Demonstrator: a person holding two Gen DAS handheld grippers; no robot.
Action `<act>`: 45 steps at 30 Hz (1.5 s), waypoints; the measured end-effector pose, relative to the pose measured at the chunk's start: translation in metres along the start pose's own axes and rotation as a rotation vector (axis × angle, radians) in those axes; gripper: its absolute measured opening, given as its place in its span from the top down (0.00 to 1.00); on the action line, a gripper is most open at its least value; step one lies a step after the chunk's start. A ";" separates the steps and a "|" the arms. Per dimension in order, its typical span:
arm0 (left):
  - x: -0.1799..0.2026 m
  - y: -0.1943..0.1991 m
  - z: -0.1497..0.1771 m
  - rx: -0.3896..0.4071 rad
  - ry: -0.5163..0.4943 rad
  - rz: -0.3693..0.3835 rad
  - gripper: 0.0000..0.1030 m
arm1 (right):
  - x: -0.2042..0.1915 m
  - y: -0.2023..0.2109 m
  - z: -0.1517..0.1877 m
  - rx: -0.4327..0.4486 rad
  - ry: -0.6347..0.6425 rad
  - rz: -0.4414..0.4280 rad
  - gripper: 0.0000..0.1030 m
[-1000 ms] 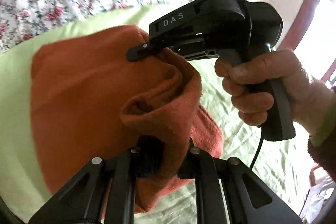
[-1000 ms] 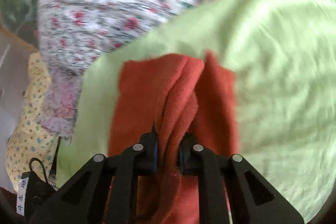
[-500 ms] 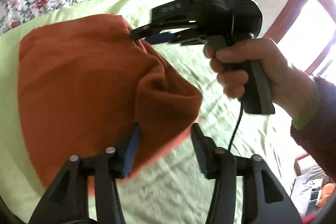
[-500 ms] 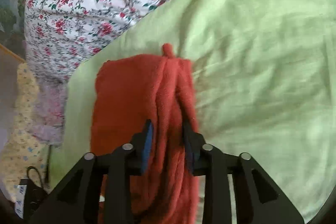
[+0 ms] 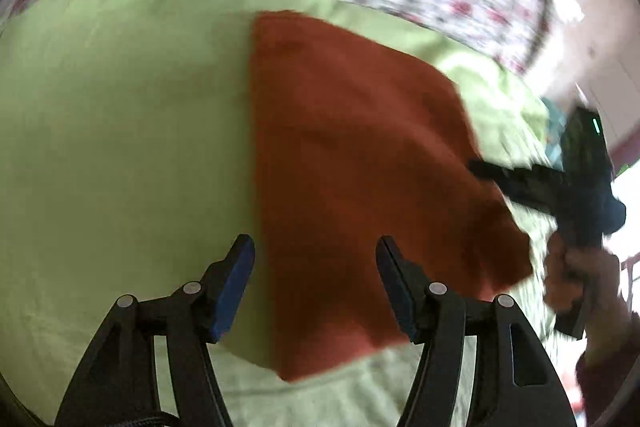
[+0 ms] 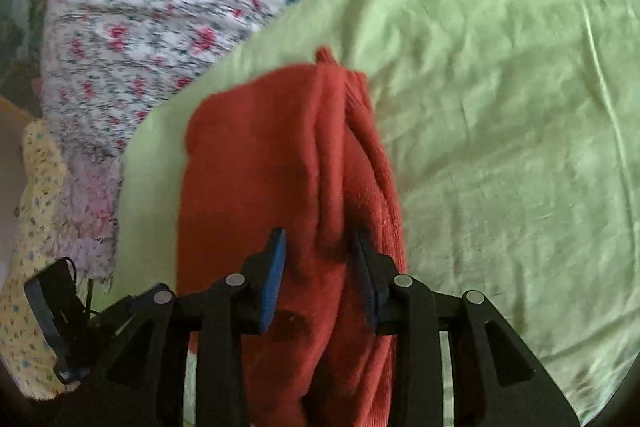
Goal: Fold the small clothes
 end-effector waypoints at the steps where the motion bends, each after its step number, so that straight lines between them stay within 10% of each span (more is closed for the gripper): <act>1: -0.008 -0.004 -0.003 -0.009 0.030 -0.004 0.38 | 0.003 -0.005 0.001 -0.010 -0.014 0.001 0.73; 2: -0.013 -0.007 -0.008 -0.013 0.050 -0.005 0.38 | 0.003 -0.005 0.001 -0.006 -0.019 -0.008 0.91; 6: -0.019 -0.011 -0.024 0.003 0.067 0.009 0.37 | -0.021 0.035 -0.010 0.079 -0.018 -0.125 0.91; 14: -0.009 -0.035 -0.022 -0.065 0.068 0.039 0.35 | 0.017 0.014 -0.008 0.028 0.032 0.052 0.91; 25: -0.009 -0.053 -0.032 -0.097 0.107 0.091 0.29 | 0.029 0.009 0.001 0.046 0.042 0.057 0.90; 30: -0.006 -0.067 -0.038 -0.114 0.097 0.102 0.23 | 0.014 0.012 -0.002 0.073 0.034 0.085 0.53; 34: 0.002 -0.073 -0.043 -0.121 0.059 0.101 0.24 | 0.024 0.008 -0.004 0.080 0.003 0.113 0.50; 40: 0.014 -0.083 -0.043 -0.138 0.044 0.198 0.74 | 0.027 -0.021 0.010 -0.048 -0.113 -0.106 0.53; 45: 0.013 -0.053 -0.042 -0.080 0.059 0.267 0.80 | 0.020 -0.018 0.014 -0.063 -0.165 -0.170 0.77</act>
Point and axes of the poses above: each gripper's, at about its wrist camera, not at the fingertips, and y roughly against the way its jaws point, x to its right, z to its underside, the point moved 8 cm from there along -y, roughly the way its jaws point, and after that the axes turned 4 degrees about -x, right-handed, at the moved point
